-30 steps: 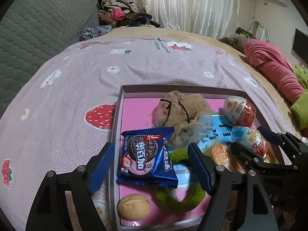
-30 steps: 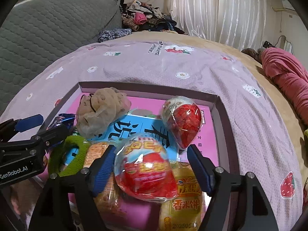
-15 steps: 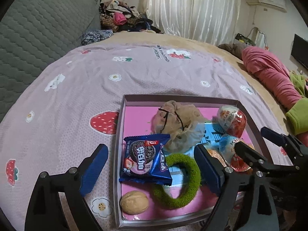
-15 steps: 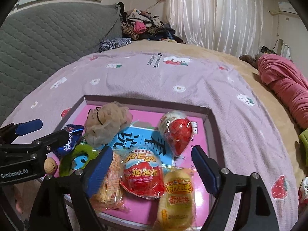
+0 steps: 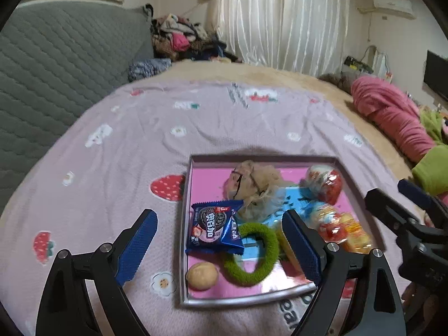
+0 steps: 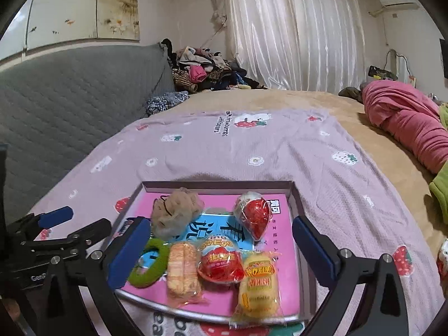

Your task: Organize objects

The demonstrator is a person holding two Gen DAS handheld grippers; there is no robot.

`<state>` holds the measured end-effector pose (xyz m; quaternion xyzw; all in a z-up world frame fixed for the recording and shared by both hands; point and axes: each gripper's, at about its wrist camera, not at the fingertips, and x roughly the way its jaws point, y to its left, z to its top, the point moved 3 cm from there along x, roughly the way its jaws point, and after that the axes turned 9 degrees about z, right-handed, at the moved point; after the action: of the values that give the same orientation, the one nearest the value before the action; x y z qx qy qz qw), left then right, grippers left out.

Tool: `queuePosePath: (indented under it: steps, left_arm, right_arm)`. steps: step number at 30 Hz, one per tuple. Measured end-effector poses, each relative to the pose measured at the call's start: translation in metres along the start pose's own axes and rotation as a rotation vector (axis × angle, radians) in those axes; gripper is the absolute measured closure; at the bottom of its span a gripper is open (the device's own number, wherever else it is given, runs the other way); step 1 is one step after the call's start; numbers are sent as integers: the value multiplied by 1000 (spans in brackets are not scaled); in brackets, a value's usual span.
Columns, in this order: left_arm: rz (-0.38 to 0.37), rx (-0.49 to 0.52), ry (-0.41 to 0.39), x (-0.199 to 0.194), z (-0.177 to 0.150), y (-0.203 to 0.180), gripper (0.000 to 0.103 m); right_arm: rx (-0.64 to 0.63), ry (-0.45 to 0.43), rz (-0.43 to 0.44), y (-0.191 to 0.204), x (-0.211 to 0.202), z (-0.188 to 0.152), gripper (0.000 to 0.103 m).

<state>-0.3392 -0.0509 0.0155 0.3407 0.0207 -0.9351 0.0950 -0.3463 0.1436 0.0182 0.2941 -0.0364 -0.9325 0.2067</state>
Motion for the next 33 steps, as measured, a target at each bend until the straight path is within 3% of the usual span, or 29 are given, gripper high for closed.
queuePosePath:
  steps: [5,12,16,27,33]
  left_arm:
    - [-20,-104,-22,-36,-1,13,11]
    - [22,-85,24,-71,-14,20,11]
    - [96,-71,-20,-105,-12,26,11]
    - [162,-30,-111,-193,8,35,11]
    - [162,-39,-136,-227,7,41,11]
  right_arm:
    - [-17,6,-26,7,-31,-4,1]
    - [-28,11,-36,22,-73,-3,1]
    - [-46,-14,-52,34,-99,7,1]
    - [-102,-81,-54,72,-168,35,1]
    - [-122,-103,-62,86,-204,39,1]
